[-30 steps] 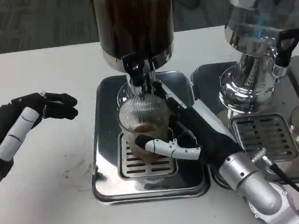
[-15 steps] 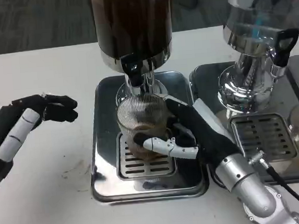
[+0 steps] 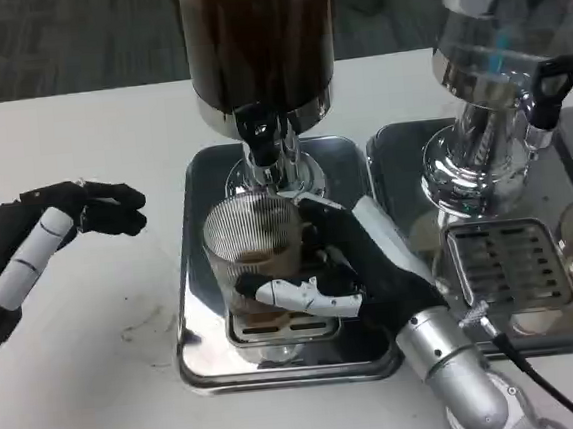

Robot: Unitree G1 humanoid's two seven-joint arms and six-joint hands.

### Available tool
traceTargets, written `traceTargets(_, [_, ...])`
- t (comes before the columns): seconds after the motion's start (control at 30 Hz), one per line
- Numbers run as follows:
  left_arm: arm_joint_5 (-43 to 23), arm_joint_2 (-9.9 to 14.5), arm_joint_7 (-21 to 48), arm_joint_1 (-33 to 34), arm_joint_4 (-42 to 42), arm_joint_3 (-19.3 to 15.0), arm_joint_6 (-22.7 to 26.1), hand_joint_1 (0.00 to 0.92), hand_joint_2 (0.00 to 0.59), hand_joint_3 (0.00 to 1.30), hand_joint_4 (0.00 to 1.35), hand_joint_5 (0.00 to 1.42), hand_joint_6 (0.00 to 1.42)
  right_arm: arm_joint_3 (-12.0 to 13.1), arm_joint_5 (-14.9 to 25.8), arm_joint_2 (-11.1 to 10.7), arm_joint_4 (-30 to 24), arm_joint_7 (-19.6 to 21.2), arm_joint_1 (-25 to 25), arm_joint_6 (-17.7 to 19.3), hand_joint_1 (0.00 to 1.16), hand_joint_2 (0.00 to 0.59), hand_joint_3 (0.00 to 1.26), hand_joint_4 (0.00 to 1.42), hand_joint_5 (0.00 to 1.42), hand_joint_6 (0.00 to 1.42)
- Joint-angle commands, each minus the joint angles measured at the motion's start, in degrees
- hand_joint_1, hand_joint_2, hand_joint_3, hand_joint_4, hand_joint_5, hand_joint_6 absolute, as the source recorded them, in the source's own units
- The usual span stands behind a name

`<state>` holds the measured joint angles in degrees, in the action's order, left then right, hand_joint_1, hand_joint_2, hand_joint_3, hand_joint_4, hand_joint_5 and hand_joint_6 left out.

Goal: Grasp the cup under the faucet to collect the drink, then remove the cup.

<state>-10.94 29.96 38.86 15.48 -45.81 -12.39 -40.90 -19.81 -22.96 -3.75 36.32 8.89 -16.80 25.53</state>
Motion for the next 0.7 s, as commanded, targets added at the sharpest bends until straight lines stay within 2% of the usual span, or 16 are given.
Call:
traceTargets(0.03, [0.15, 0.58, -0.40, -0.62, 0.43, -0.11, 0.67, 0.000, 0.170, 0.56, 0.55, 0.50, 0.41, -1.08, -1.85, 0.70, 0.39, 2.02, 2.26, 0.32, 0.58, 0.177, 0.40, 0.46, 0.54, 0.53])
traceTargets(0.2, [0.18, 0.50, -0.24, -0.49, 0.44, 0.05, 0.63, 0.000, 0.170, 0.55, 0.55, 0.50, 0.41, -0.88, -2.95, 0.87, -0.72, 5.74, 3.55, 0.53, 0.60, 0.185, 0.44, 0.51, 0.58, 0.57])
traceTargets(0.7, [0.18, -0.02, 0.23, 0.27, 0.32, 0.65, 0.83, 0.000, 0.172, 0.54, 0.55, 0.50, 0.41, 0.83, -5.12, 0.31, -5.27, 13.08, 7.35, 0.64, 0.60, 0.194, 0.47, 0.55, 0.63, 0.66])
